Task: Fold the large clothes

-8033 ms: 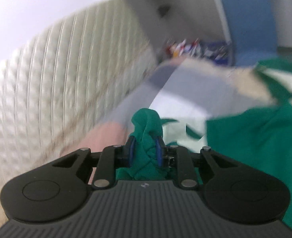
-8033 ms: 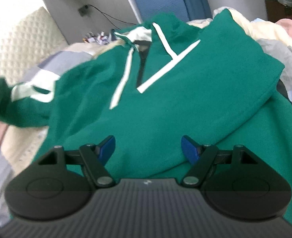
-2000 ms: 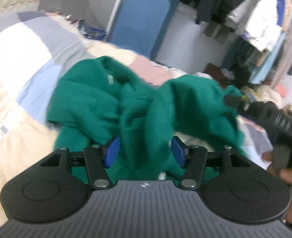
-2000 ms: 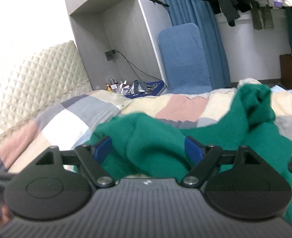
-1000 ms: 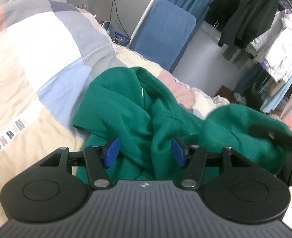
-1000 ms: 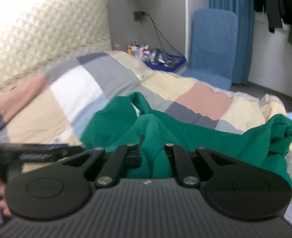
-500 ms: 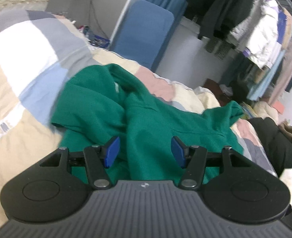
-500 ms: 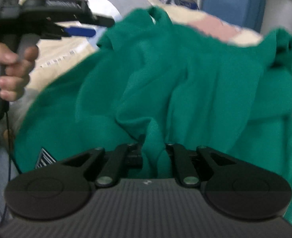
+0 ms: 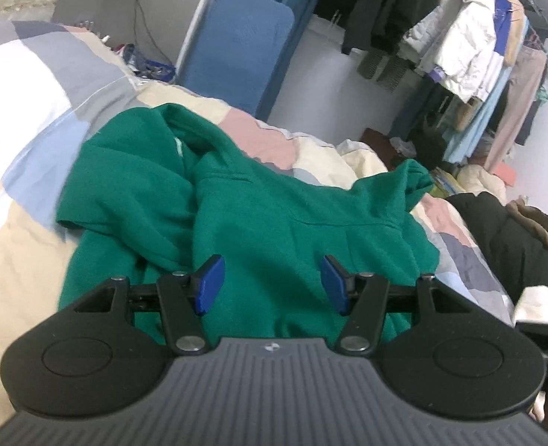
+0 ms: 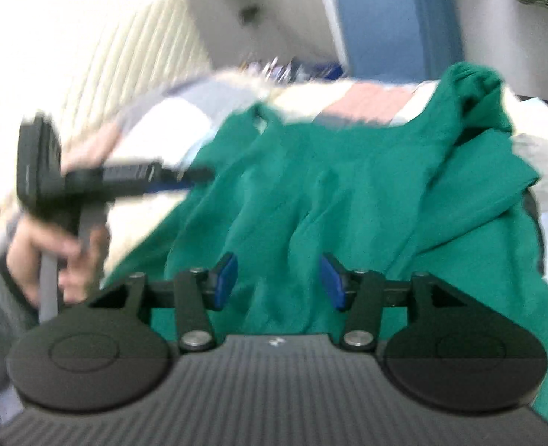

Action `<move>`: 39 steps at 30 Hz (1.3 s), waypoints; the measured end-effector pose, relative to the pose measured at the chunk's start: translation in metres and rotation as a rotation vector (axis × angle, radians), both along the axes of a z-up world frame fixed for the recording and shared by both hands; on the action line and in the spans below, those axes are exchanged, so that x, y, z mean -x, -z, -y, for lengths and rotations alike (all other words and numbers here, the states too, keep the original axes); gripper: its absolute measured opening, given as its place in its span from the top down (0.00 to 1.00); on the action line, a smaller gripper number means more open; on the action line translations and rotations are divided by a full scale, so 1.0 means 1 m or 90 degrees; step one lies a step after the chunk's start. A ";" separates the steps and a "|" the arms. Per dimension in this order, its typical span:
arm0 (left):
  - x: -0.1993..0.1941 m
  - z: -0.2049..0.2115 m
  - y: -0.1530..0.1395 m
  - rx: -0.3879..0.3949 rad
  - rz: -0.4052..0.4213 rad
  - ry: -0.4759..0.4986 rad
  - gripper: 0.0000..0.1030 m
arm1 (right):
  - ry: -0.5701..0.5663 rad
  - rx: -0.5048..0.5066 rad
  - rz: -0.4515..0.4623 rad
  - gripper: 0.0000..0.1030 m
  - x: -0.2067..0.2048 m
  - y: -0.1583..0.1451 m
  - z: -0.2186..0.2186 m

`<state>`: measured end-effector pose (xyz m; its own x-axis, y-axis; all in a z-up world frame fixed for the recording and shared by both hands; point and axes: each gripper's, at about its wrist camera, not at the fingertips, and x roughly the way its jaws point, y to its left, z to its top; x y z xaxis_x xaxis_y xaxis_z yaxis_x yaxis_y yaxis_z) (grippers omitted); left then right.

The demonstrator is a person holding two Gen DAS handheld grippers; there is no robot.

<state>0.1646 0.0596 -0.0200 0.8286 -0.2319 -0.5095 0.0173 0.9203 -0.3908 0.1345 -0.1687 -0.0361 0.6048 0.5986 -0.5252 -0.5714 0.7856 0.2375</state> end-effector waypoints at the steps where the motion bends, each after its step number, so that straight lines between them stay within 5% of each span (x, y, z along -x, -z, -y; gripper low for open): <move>1: 0.000 0.001 0.000 0.001 0.003 0.005 0.39 | 0.017 -0.013 0.003 0.50 -0.003 -0.001 0.005; 6: -0.006 0.015 0.004 -0.019 -0.025 0.044 0.40 | 0.051 -0.005 -0.006 0.51 -0.016 0.008 0.015; 9: -0.010 0.028 0.016 -0.049 -0.056 0.062 0.40 | 0.056 0.041 -0.025 0.69 -0.032 0.026 0.004; 13: -0.022 0.042 0.040 -0.122 -0.132 0.061 0.40 | 0.070 0.099 -0.055 0.72 -0.048 0.052 -0.005; 17: -0.027 0.053 0.050 -0.166 -0.142 0.061 0.40 | 0.083 0.112 -0.080 0.72 -0.048 0.066 -0.004; 23: -0.020 0.037 0.037 -0.113 -0.120 0.046 0.39 | 0.103 0.042 -0.083 0.66 -0.042 0.049 0.019; 25: -0.018 0.031 0.030 -0.094 -0.111 0.027 0.39 | 0.120 0.008 -0.063 0.42 -0.043 0.040 0.027; 27: -0.018 0.024 0.024 -0.077 -0.102 0.013 0.39 | 0.138 -0.022 -0.039 0.35 -0.047 0.029 0.035; 31: -0.020 0.014 0.018 -0.058 -0.091 -0.010 0.39 | 0.160 -0.008 0.007 0.36 -0.077 0.017 0.035; 38: -0.023 0.006 0.019 -0.039 -0.086 -0.027 0.39 | 0.246 -0.026 -0.015 0.37 -0.163 0.031 0.033; 39: -0.024 0.006 0.020 -0.039 -0.088 -0.027 0.39 | 0.247 -0.021 -0.020 0.48 -0.172 0.035 0.027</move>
